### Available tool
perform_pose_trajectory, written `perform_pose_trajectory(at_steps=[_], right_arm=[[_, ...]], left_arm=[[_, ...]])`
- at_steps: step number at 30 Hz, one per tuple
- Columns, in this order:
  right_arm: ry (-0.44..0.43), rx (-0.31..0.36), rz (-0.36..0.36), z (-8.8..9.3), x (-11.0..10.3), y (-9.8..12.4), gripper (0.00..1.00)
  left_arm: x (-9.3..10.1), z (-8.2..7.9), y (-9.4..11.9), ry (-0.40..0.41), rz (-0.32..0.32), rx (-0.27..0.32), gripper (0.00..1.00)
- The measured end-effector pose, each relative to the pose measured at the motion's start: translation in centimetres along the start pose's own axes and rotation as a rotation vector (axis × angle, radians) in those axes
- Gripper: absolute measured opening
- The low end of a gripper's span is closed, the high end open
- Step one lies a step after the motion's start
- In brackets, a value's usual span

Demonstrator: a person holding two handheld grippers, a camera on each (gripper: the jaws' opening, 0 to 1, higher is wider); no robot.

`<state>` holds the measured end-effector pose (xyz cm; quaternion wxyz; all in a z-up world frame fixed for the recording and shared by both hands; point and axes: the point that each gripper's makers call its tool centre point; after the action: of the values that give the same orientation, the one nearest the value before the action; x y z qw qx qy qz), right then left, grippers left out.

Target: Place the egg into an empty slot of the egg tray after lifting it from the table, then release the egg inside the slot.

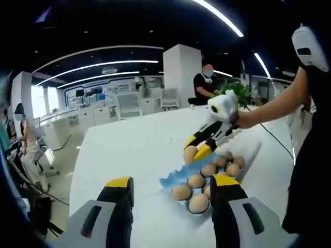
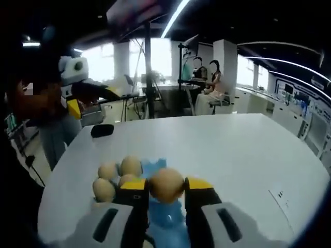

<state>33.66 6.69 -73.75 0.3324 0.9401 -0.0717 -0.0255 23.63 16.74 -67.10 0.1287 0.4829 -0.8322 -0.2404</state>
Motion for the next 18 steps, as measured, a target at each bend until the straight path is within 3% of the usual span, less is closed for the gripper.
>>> perform_pose_trajectory(at_steps=[18], right_arm=[[0.03, -0.014, -0.047, -1.8, -1.5, -4.0, 0.27]], left_arm=[[-0.2, 0.1, -0.4, 0.005, 0.003, -0.002, 0.6]])
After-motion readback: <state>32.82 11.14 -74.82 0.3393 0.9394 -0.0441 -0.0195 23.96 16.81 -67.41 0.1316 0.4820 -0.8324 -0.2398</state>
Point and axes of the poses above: the point that each gripper's makers call its tool centre point, and the gripper's own axes: y roughly backward along the fingers, x roughly to its right, z roughly out of its underside, and after that the axes turned 12 degrees about -x, right-handed
